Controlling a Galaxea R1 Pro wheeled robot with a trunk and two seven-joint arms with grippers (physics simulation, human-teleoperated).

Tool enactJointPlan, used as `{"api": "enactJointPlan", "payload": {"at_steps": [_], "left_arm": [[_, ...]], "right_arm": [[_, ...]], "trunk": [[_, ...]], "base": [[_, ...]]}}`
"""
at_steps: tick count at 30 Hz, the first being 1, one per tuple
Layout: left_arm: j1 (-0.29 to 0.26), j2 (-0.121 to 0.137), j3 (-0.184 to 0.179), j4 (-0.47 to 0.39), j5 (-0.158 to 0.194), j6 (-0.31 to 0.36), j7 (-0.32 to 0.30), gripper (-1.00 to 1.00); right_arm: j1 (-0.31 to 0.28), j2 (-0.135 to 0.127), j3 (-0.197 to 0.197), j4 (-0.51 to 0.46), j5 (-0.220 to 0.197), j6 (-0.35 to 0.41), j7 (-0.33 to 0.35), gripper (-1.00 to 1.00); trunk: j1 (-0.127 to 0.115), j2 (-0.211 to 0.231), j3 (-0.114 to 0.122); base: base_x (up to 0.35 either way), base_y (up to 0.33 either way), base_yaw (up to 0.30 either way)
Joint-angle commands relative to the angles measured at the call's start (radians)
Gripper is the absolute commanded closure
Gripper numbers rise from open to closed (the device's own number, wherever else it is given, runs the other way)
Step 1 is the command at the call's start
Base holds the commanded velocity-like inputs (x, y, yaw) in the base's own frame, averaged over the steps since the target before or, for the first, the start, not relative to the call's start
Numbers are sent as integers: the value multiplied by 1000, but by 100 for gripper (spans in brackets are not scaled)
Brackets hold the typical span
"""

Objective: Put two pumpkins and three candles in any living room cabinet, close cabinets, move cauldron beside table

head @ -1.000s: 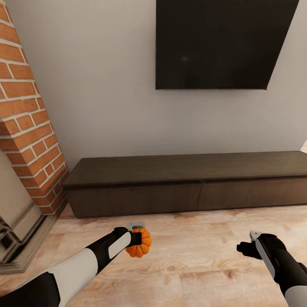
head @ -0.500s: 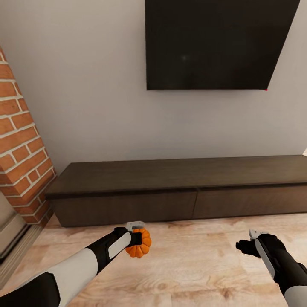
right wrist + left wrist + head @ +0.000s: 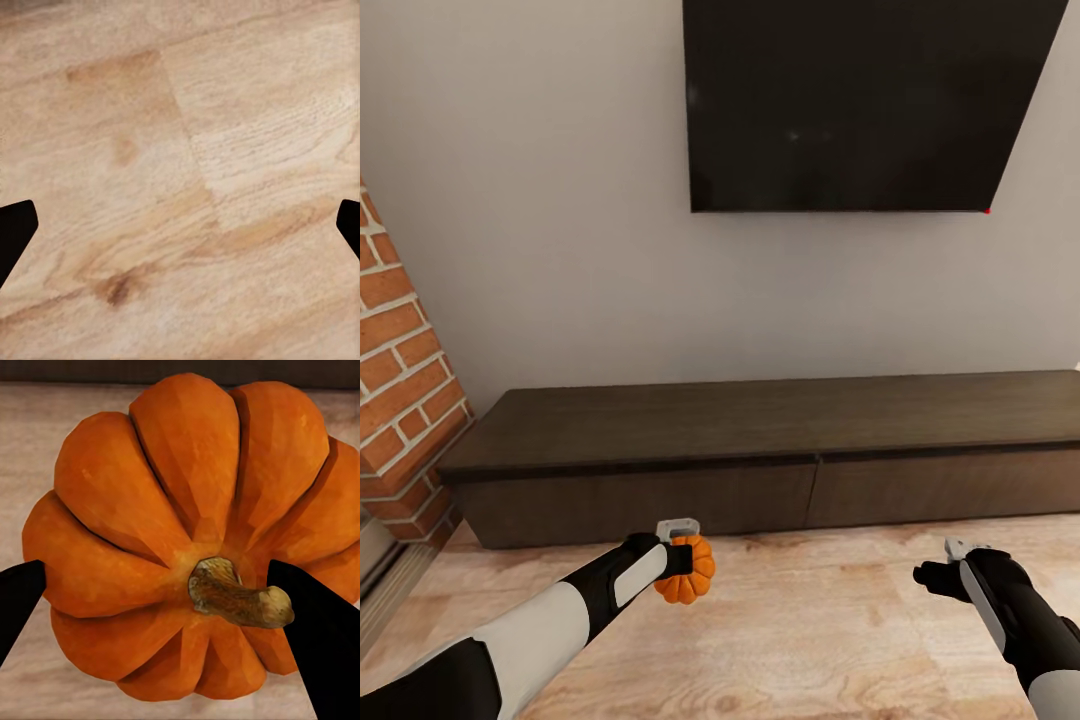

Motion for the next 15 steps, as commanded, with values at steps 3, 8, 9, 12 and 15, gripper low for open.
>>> {"api": "enactJointPlan", "payload": {"at_steps": [3,8,9,12,15], "left_arm": [[-2,16,-5,-151,11,7,-13,100],[-2,128,15,-534,64,81,-38,100],[-2,136,26,-577,82,101,-37,100],[-2,148,181,-712,207,269,-34,100],[-2,74,356,-751,245,432,-32,100]], "right_arm": [[0,3,-10,49,-20,-46,-4,-100],[0,7,-31,249,-108,-155,2,-100],[-1,7,-33,260,-136,-163,5,-100],[0,-3,-71,342,-409,-188,104,-100],[-1,-34,-90,458,-607,-192,247,-100]], "trunk": [[0,0,-1],[0,0,-1],[0,0,-1],[0,0,-1],[0,0,-1]], "base": [[2,-1,0],[0,0,0],[0,0,0],[0,0,0],[0,0,0]]}}
